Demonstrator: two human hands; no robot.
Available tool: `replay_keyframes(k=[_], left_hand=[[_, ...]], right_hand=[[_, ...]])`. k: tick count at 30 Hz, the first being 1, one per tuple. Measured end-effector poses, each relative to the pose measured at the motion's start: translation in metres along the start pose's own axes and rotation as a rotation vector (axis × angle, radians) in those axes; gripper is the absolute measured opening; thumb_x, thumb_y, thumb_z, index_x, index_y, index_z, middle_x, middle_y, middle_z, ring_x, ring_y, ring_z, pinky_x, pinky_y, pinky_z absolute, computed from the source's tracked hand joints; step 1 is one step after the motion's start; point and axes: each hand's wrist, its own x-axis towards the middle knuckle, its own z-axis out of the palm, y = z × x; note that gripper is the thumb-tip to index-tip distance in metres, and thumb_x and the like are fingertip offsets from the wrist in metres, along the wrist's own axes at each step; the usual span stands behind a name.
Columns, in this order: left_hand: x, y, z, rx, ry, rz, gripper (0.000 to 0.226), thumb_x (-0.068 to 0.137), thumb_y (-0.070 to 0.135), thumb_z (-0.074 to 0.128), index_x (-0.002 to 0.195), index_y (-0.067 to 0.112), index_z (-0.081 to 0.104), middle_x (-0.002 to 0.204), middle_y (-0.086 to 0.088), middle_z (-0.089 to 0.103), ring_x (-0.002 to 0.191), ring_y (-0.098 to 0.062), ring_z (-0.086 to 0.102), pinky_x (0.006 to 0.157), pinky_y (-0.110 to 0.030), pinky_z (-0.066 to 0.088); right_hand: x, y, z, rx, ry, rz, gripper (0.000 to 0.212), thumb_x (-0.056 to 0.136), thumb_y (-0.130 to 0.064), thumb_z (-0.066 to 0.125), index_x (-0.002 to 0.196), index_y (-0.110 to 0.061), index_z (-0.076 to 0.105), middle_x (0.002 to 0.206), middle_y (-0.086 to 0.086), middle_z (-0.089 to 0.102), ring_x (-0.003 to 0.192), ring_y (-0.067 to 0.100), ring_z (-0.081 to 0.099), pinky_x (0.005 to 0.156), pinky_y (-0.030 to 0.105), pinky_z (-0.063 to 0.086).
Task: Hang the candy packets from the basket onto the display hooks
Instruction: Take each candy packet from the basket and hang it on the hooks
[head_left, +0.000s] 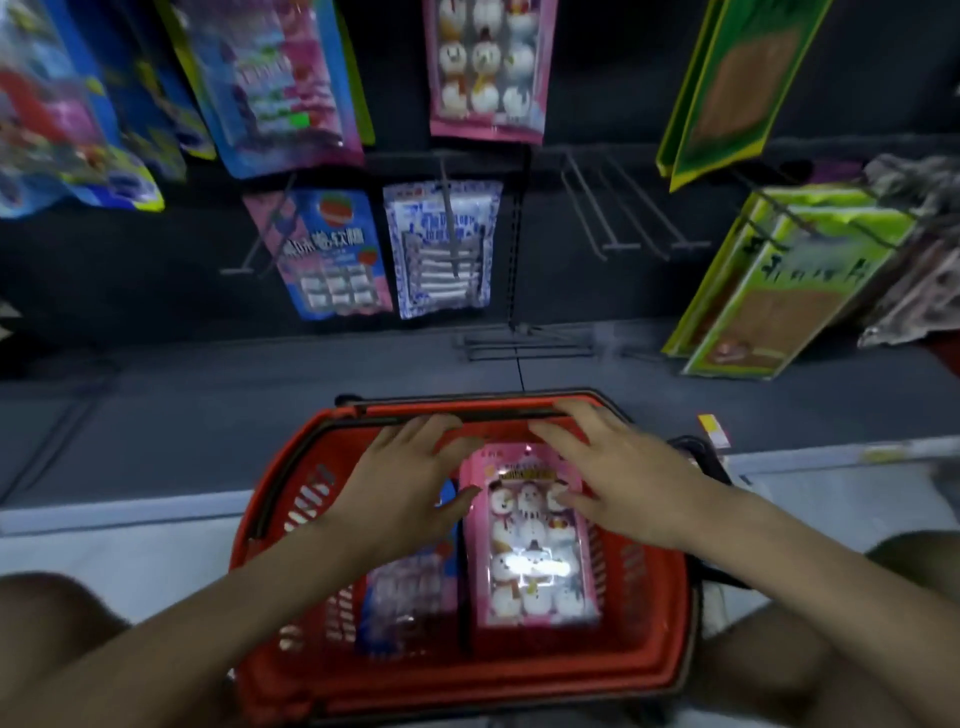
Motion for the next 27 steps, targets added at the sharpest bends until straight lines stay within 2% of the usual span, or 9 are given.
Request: replay_keyframes(k=[6, 9, 11, 13, 16, 19, 22, 24, 27], left_hand=[[-0.008, 0.013, 0.045, -0.103, -0.115, -0.113, 0.069, 0.091, 0.064, 0.04, 0.15, 0.028, 0.05, 0.138, -0.001, 0.059, 0.121, -0.03, 0.062, 0.096, -0.046, 0.055], [-0.013, 0.02, 0.075, -0.097, -0.273, -0.139, 0.085, 0.093, 0.069, 0.033, 0.164, 0.022, 0.024, 0.141, -0.009, 0.056, 0.126, -0.034, 0.058, 0.101, -0.047, 0.051], [-0.023, 0.025, 0.096, -0.089, -0.423, -0.134, 0.091, 0.099, 0.065, 0.04, 0.167, 0.019, 0.001, 0.149, -0.012, 0.048, 0.13, -0.035, 0.054, 0.101, -0.046, 0.049], [-0.032, 0.033, 0.113, -0.183, -0.534, -0.212, 0.097, 0.1, 0.061, 0.048, 0.165, 0.02, -0.011, 0.152, -0.013, 0.044, 0.123, -0.034, 0.059, 0.091, -0.041, 0.053], [-0.036, 0.046, 0.126, -0.437, -0.52, -0.347, 0.096, 0.099, 0.054, 0.056, 0.163, 0.019, -0.006, 0.147, -0.015, 0.052, 0.103, -0.027, 0.068, 0.073, -0.034, 0.055], [-0.029, 0.055, 0.127, -0.698, -0.441, -0.483, 0.088, 0.096, 0.042, 0.062, 0.161, 0.023, 0.006, 0.145, -0.005, 0.05, 0.111, -0.024, 0.062, 0.08, -0.038, 0.059], [-0.02, 0.061, 0.128, -0.838, -0.347, -0.656, 0.077, 0.083, 0.045, 0.062, 0.149, 0.033, 0.024, 0.124, -0.004, 0.064, 0.102, -0.022, 0.068, 0.082, -0.047, 0.063], [-0.011, 0.065, 0.127, -0.915, -0.314, -0.761, 0.061, 0.084, 0.04, 0.069, 0.138, 0.024, 0.043, 0.109, -0.003, 0.07, 0.094, -0.019, 0.071, 0.084, -0.045, 0.062], [-0.001, 0.068, 0.124, -1.046, -0.316, -0.892, 0.041, 0.09, 0.029, 0.08, 0.121, 0.015, 0.058, 0.108, 0.0, 0.072, 0.101, -0.018, 0.07, 0.087, -0.033, 0.058]], right_hand=[[-0.011, -0.007, 0.044, -0.005, -0.317, -0.021, 0.086, 0.096, -0.061, 0.058, 0.164, -0.028, 0.017, 0.165, 0.007, 0.02, 0.145, 0.032, 0.037, 0.111, 0.039, 0.043], [-0.018, -0.011, 0.068, -0.03, -0.438, -0.02, 0.084, 0.099, -0.055, 0.058, 0.165, -0.026, 0.015, 0.168, 0.008, 0.017, 0.145, 0.034, 0.036, 0.11, 0.041, 0.044], [-0.021, -0.01, 0.082, -0.012, -0.509, -0.013, 0.087, 0.101, -0.053, 0.057, 0.167, -0.028, 0.007, 0.171, 0.009, 0.01, 0.152, 0.035, 0.028, 0.116, 0.043, 0.04], [-0.022, -0.008, 0.091, 0.017, -0.54, 0.008, 0.09, 0.1, -0.053, 0.058, 0.167, -0.029, 0.003, 0.169, 0.01, 0.014, 0.152, 0.035, 0.028, 0.117, 0.045, 0.04], [-0.02, -0.002, 0.098, 0.029, -0.535, 0.04, 0.09, 0.099, -0.052, 0.059, 0.167, -0.03, 0.004, 0.167, 0.009, 0.018, 0.149, 0.035, 0.032, 0.114, 0.044, 0.043], [-0.019, 0.003, 0.099, 0.039, -0.531, 0.083, 0.085, 0.101, -0.046, 0.06, 0.166, -0.024, 0.01, 0.166, 0.012, 0.019, 0.147, 0.033, 0.037, 0.113, 0.038, 0.042], [-0.017, 0.007, 0.105, 0.155, -0.552, 0.169, 0.092, 0.101, -0.045, 0.06, 0.166, -0.02, 0.001, 0.167, 0.016, 0.022, 0.144, 0.035, 0.044, 0.111, 0.037, 0.042], [-0.013, 0.008, 0.109, 0.292, -0.525, 0.23, 0.097, 0.101, -0.047, 0.061, 0.167, -0.019, -0.004, 0.167, 0.014, 0.027, 0.143, 0.033, 0.046, 0.109, 0.036, 0.043], [-0.005, 0.008, 0.113, 0.468, -0.527, 0.323, 0.1, 0.099, -0.047, 0.064, 0.167, -0.017, -0.003, 0.165, 0.011, 0.035, 0.143, 0.029, 0.047, 0.104, 0.03, 0.043]])
